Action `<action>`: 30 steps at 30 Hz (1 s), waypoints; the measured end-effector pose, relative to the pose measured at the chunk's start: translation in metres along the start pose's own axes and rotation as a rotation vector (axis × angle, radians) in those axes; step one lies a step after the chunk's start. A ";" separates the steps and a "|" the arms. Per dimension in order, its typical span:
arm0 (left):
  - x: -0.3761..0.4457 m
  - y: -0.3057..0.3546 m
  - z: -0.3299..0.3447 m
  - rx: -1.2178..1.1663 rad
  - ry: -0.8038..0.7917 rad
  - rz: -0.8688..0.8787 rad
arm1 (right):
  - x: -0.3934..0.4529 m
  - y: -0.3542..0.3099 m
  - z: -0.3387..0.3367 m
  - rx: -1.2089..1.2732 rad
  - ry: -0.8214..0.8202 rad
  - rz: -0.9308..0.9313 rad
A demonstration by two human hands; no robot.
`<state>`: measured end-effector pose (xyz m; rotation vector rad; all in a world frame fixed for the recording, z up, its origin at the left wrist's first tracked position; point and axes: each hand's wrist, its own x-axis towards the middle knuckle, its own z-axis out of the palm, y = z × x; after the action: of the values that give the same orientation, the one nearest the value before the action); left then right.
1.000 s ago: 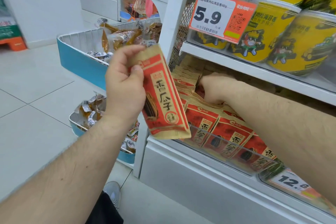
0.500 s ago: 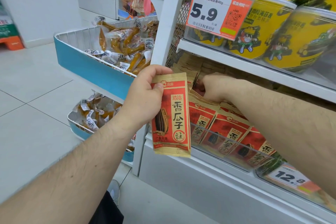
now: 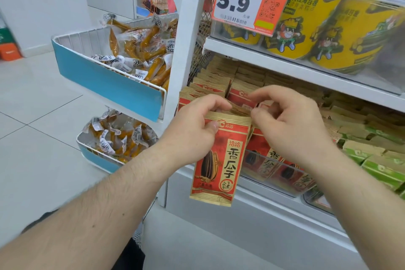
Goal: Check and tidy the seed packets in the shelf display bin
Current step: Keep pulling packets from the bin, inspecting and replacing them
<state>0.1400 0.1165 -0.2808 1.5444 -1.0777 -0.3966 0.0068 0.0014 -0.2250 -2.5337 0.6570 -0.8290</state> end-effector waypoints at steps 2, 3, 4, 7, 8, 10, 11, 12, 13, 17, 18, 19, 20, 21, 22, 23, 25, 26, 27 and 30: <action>-0.002 0.002 0.007 -0.020 -0.003 0.000 | -0.012 0.007 0.008 0.077 -0.048 0.154; -0.003 0.003 0.011 -0.019 0.000 0.010 | -0.015 0.010 0.012 0.113 -0.076 0.215; -0.004 0.003 0.015 -0.017 0.003 0.024 | -0.018 0.011 0.015 0.178 -0.101 0.271; -0.005 0.003 0.023 -0.102 0.022 0.011 | -0.025 0.012 0.012 0.393 -0.140 0.377; -0.006 0.004 0.024 -0.179 0.027 -0.034 | -0.028 0.013 0.009 0.437 -0.140 0.387; -0.006 0.005 0.023 -0.343 0.022 -0.159 | -0.032 0.013 0.003 0.519 -0.120 0.388; -0.006 0.006 0.022 -0.403 0.009 -0.214 | -0.034 0.014 0.001 0.567 -0.112 0.395; -0.005 0.006 0.021 -0.442 -0.008 -0.257 | -0.036 0.015 -0.001 0.617 -0.110 0.415; -0.005 0.007 0.021 -0.467 -0.022 -0.284 | -0.038 0.017 -0.002 0.666 -0.109 0.444; -0.006 0.011 0.027 -0.535 -0.027 -0.331 | -0.040 0.028 -0.002 0.812 -0.107 0.533; -0.007 0.013 0.030 -0.547 -0.026 -0.340 | -0.040 0.031 -0.002 0.822 -0.108 0.537; -0.007 0.014 0.032 -0.553 -0.025 -0.347 | -0.040 0.034 -0.002 0.824 -0.108 0.538; -0.007 0.014 0.034 -0.552 -0.026 -0.349 | -0.041 0.037 -0.002 0.825 -0.106 0.539; -0.007 0.014 0.035 -0.549 -0.028 -0.349 | -0.041 0.038 -0.002 0.833 -0.105 0.537; -0.007 0.014 0.036 -0.547 -0.031 -0.348 | -0.042 0.040 -0.002 0.843 -0.103 0.530; -0.007 0.015 0.038 -0.545 -0.032 -0.348 | -0.042 0.041 -0.002 0.848 -0.098 0.522; -0.007 0.015 0.040 -0.544 -0.031 -0.349 | -0.043 0.043 -0.002 0.849 -0.085 0.510; -0.007 0.015 0.041 -0.543 -0.031 -0.350 | -0.043 0.044 -0.003 0.849 -0.081 0.508; -0.008 0.015 0.042 -0.541 -0.031 -0.350 | -0.044 0.044 -0.003 0.848 -0.080 0.508; -0.008 0.014 0.044 -0.534 -0.035 -0.356 | -0.045 0.042 -0.005 0.840 -0.076 0.514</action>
<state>0.0967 0.0978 -0.2831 1.2408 -0.6433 -0.8812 -0.0414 -0.0100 -0.2619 -1.5421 0.6974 -0.6294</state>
